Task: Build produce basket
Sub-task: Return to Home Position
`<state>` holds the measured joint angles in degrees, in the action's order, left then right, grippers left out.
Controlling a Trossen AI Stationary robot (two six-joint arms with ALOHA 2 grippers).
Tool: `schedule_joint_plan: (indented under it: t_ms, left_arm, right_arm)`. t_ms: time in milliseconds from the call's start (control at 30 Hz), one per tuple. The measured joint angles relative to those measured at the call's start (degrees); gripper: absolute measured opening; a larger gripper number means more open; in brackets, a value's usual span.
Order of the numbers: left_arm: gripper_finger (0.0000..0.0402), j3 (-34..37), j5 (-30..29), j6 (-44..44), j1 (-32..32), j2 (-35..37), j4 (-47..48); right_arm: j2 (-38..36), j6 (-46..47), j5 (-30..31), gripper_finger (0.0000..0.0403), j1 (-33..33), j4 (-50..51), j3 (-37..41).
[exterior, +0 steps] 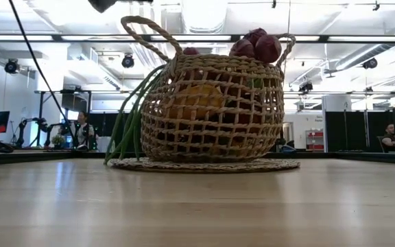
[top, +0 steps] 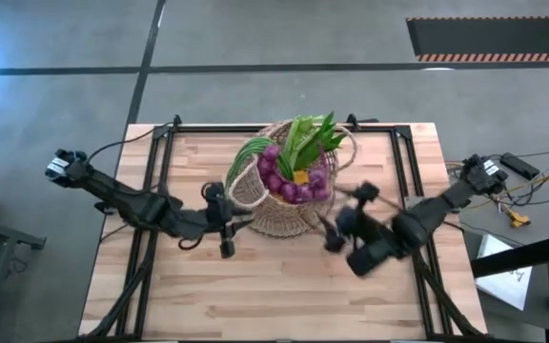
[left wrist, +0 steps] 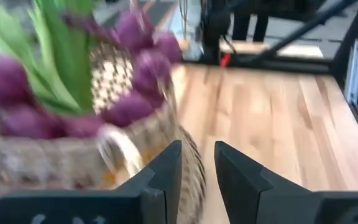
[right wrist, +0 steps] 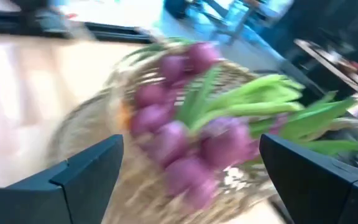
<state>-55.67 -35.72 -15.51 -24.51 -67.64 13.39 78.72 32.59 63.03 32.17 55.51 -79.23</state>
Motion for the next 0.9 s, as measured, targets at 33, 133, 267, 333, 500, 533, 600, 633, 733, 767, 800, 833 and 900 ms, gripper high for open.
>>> schedule_joint_plan:
  t_ms: [33, 133, 267, 333, 500, 533, 600, 633, 733, 767, 800, 833, 900]
  left_arm:
    - [0.0079, 1.2, -0.1, -1.7, -0.9, -0.1, -0.1]
    - [0.0079, 4.6, -0.1, -6.8, -4.3, -0.4, -0.8]
    - [0.0079, 8.3, -1.5, -12.7, -9.6, -0.5, -1.0]
    - [0.0079, 10.5, -5.0, -15.2, -12.1, -0.6, -2.3]
    - [0.0079, 16.4, -13.5, -17.2, -15.1, -0.6, -7.9]
    - [0.0079, 17.5, -13.9, -17.2, -15.1, -0.6, -9.4]
    - [0.0079, 19.7, -14.1, -17.2, -14.9, -0.6, -13.3]
    - [0.0079, 20.7, -14.4, -17.2, -14.8, -0.6, -14.8]
    - [0.0079, 23.2, -15.4, -17.2, -14.5, -0.6, -18.9]
    - [0.0079, 23.8, -15.9, -17.2, -14.5, -0.6, -20.0]
    - [0.0079, 24.2, -16.2, -17.1, -14.5, -0.6, -20.7]
    - [0.0079, 24.3, -16.4, -17.1, -14.5, -0.6, -20.8]
    - [0.0079, 24.3, -16.7, -17.1, -14.5, -0.6, -20.9]
  right_arm:
    - [0.2, 1.2, 0.0, 0.0368, 2.4, -0.1, 1.0]
    - [0.9, 5.7, -0.7, 0.0368, 10.3, -0.1, 4.9]
    - [-0.3, 18.7, -3.5, 0.0368, 18.8, 0.0, 10.8]
    - [-2.4, 26.8, -4.4, 0.0368, 22.3, 0.0, 14.5]
    - [-7.3, 42.3, -14.8, 0.0368, 27.0, -8.9, 27.3]
    - [-7.9, 42.9, -17.1, 0.0368, 27.1, -13.6, 30.3]
    - [-8.5, 40.5, -20.5, 0.0368, 26.8, -27.2, 36.5]
    - [-8.5, 36.9, -21.8, 0.0368, 26.2, -35.7, 39.6]
    - [-7.2, 18.4, -25.1, 0.0368, 22.4, -66.3, 47.8]
    - [-6.4, 11.2, -27.0, 0.0368, 20.6, -75.8, 49.9]
    - [-5.7, 4.4, -29.8, 0.0368, 18.4, -83.9, 51.7]
    - [-5.2, -1.4, -33.6, 0.0368, 16.0, -90.1, 53.0]
    - [-5.6, -10.4, -40.0, 0.0368, 10.9, -96.3, 54.7]
